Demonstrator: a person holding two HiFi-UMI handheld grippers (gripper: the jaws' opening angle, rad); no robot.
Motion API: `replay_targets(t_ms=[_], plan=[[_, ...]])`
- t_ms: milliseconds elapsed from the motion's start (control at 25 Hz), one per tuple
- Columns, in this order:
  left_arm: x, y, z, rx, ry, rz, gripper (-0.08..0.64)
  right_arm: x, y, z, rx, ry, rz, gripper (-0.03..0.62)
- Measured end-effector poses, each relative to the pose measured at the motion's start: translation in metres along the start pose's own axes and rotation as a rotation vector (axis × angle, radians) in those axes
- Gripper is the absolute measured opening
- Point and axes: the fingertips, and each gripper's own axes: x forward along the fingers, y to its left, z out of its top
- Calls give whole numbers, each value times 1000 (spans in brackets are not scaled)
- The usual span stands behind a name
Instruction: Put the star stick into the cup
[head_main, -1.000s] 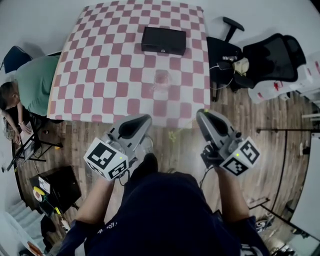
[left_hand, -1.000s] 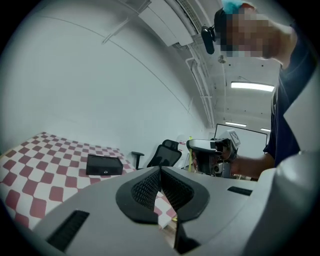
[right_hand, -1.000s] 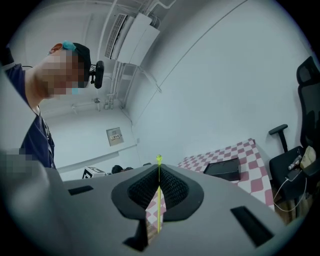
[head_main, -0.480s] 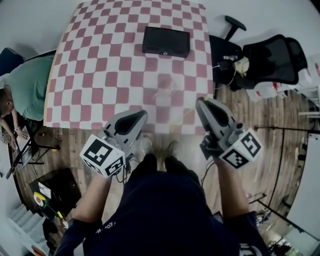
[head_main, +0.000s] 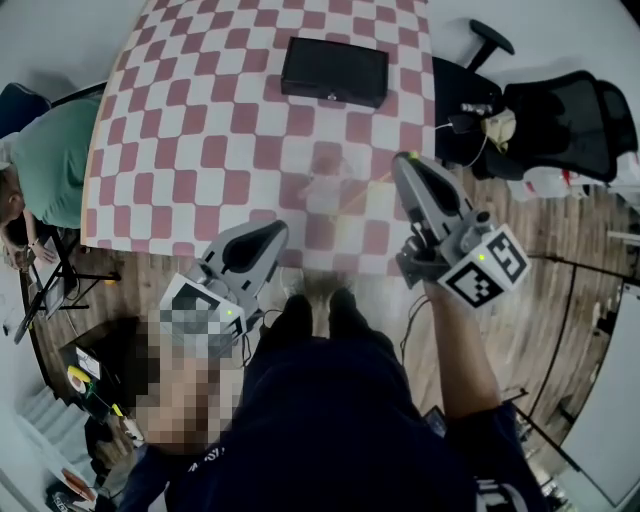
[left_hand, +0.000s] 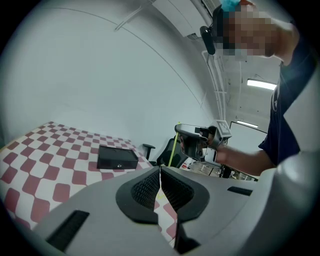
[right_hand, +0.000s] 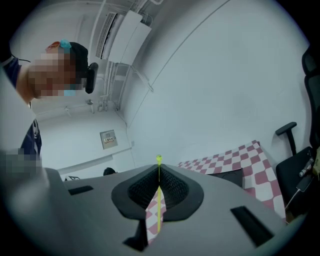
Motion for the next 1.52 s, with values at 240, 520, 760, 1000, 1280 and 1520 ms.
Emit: replay_targets(t_ms=[240,520,760,1000,1280,1520], plan=[[17,10,-11,-36,44,48,35,27,-46,-8,23,17,6,17],[35,24,-17,-62,78,74,37,55,-84,-36,64,45,15,17],[45,30,-21,-71,101,77,35,70,-106,-72,100,95,7,17],[49,33,-25,-78,119,74,37,79,-118,-103,115,151,1,17],[54,32,-26,-74,127,57,35,79,-126,-118,126,171,-29,17],[58,30,-24,-70,126,48,37,80,-130,-126,161,197,-43,18]])
